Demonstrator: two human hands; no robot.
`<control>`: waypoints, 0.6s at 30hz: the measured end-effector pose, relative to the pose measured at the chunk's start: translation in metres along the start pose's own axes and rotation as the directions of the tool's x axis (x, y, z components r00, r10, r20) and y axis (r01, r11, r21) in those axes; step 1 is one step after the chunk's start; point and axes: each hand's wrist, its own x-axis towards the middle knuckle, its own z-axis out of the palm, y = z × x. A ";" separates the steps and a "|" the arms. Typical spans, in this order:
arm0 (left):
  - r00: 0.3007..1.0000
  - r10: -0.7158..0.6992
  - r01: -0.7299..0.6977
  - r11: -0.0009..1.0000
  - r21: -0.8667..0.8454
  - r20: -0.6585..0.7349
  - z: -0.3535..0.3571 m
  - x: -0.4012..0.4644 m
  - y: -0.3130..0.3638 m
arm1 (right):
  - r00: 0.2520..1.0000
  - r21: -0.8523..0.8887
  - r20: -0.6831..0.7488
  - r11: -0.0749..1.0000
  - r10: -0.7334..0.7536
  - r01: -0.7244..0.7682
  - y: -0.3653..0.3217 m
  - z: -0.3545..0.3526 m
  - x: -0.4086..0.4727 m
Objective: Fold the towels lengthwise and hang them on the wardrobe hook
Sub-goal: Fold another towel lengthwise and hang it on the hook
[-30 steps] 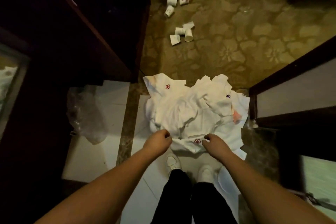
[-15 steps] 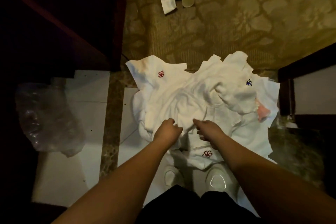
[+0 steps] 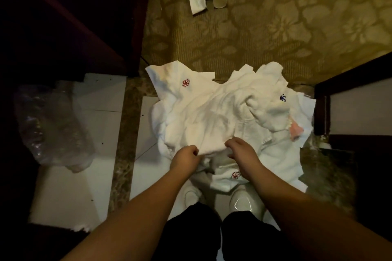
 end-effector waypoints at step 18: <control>0.952 0.106 -0.229 0.869 -0.438 -0.287 -0.160 -0.320 0.096 | 0.893 -0.105 0.273 0.912 -0.358 0.397 -0.150 -0.021 -0.351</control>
